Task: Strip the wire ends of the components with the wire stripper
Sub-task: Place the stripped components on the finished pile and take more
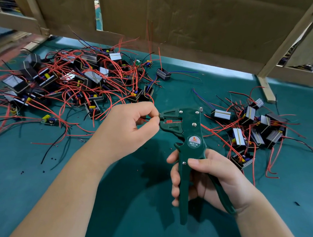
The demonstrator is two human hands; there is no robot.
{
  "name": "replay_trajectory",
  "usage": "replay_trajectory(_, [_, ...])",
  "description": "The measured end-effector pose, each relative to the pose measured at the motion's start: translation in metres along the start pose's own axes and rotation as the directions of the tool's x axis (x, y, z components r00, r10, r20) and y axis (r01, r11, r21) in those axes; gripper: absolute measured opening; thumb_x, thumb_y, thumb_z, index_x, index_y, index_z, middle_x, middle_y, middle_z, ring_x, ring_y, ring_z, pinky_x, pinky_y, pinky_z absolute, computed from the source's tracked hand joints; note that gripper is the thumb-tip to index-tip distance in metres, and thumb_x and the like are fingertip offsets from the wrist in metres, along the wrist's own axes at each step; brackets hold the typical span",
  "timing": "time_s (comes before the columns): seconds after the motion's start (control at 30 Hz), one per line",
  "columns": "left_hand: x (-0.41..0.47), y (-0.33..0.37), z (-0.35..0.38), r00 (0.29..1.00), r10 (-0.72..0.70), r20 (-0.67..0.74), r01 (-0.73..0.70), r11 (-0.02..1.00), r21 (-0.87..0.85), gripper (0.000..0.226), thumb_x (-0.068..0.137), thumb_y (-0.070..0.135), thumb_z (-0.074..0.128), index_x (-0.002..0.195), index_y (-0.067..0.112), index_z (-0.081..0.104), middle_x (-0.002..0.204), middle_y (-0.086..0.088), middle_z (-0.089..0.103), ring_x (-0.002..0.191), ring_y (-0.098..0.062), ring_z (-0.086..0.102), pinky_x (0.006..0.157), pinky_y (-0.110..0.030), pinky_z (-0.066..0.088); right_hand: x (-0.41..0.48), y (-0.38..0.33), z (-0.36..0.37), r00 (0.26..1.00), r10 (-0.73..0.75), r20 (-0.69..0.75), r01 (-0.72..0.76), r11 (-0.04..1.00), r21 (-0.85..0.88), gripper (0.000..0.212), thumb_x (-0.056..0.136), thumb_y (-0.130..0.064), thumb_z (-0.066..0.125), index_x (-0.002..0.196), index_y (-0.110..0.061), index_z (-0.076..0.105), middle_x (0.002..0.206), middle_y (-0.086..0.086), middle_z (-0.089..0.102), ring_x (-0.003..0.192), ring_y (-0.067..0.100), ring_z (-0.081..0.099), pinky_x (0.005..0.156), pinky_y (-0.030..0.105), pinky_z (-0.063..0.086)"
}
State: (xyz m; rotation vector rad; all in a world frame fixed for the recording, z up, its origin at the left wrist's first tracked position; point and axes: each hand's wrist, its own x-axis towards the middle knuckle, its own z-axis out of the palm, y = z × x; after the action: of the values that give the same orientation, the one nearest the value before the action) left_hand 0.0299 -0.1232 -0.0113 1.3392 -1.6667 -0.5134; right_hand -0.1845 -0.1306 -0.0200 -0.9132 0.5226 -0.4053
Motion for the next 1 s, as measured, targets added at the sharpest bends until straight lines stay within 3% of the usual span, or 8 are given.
replay_trajectory(0.47, [-0.001,0.008,-0.003,0.994,0.105,0.01,-0.106,0.988,0.112,0.02,0.089,0.018,0.051,0.069,0.024,0.049,0.061,0.014,0.046,0.055,-0.005,0.041,0.054,-0.012,0.028,-0.001,0.002,-0.002,0.999,-0.046,-0.008,0.045,0.998,-0.052,0.042,0.075,-0.033,0.079,0.105,-0.007,0.067,0.081,0.019,0.062,0.071,0.033,0.063,0.069,0.049,0.055])
replay_trajectory(0.73, [-0.001,0.012,-0.004,0.99,0.138,-0.015,-0.134,0.981,0.14,0.017,0.088,0.017,0.052,0.071,0.022,0.05,0.061,0.014,0.046,0.059,-0.003,0.043,0.057,-0.011,0.03,0.001,0.005,0.002,0.994,-0.091,-0.058,0.088,0.994,-0.065,0.047,0.071,-0.05,0.079,0.095,-0.011,0.068,0.074,0.017,0.062,0.063,0.032,0.062,0.062,0.046,0.055])
replay_trajectory(0.87, [-0.001,0.007,0.0,0.996,0.087,-0.035,-0.084,0.993,0.085,0.021,0.093,0.022,0.042,0.077,0.013,0.052,0.058,0.014,0.046,0.055,-0.007,0.04,0.054,-0.016,0.029,0.01,0.013,0.016,0.973,-0.103,-0.205,0.103,0.995,-0.009,0.049,0.071,-0.061,0.072,0.084,-0.014,0.066,0.066,0.015,0.058,0.053,0.028,0.057,0.052,0.041,0.053])
replay_trajectory(1.0, [0.001,-0.005,0.008,1.0,-0.029,-0.004,0.029,0.985,0.17,0.023,0.093,0.024,0.038,0.078,0.015,0.054,0.06,0.006,0.048,0.064,-0.012,0.045,0.058,-0.025,0.033,0.021,0.018,0.026,0.882,-0.085,-0.464,0.085,0.996,-0.021,0.065,0.059,-0.071,0.071,0.079,-0.011,0.055,0.055,0.011,0.049,0.04,0.023,0.044,0.042,0.029,0.041])
